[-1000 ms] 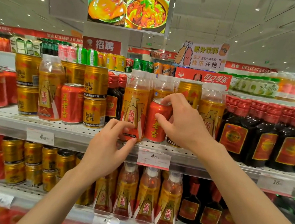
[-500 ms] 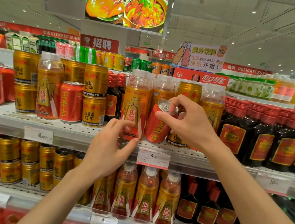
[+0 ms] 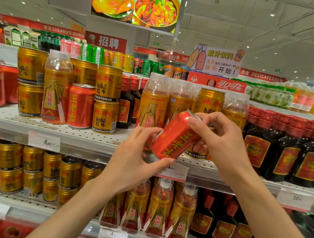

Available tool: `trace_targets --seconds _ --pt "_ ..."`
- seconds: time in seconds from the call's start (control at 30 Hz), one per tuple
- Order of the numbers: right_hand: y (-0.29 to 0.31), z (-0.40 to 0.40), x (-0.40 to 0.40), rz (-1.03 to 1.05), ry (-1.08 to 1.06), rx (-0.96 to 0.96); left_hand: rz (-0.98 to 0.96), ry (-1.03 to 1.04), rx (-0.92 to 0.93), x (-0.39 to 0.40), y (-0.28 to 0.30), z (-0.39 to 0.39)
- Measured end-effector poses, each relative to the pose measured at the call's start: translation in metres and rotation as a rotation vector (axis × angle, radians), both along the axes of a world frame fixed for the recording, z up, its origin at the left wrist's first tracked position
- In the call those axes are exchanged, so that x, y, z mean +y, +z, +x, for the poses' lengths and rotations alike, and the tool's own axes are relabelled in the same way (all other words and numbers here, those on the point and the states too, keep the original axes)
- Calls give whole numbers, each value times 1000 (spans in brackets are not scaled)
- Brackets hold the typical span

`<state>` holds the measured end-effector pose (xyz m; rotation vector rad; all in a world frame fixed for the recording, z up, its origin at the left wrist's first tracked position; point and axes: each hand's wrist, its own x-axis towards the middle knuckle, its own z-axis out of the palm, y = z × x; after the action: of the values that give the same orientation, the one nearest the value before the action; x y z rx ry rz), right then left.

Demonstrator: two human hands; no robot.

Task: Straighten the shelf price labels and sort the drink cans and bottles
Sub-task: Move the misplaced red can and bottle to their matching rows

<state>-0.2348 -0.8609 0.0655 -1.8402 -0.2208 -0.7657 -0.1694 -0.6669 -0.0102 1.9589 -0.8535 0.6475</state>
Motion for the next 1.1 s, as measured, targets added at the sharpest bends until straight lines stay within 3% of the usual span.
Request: trace_targets --seconds 0.53,1.1 --pt "-27 -13 60 187 18 123 -73 -192 150 75 -8 -3" --pt "-40 -1 86 149 174 179 -39 -100 246 119 11 -19"
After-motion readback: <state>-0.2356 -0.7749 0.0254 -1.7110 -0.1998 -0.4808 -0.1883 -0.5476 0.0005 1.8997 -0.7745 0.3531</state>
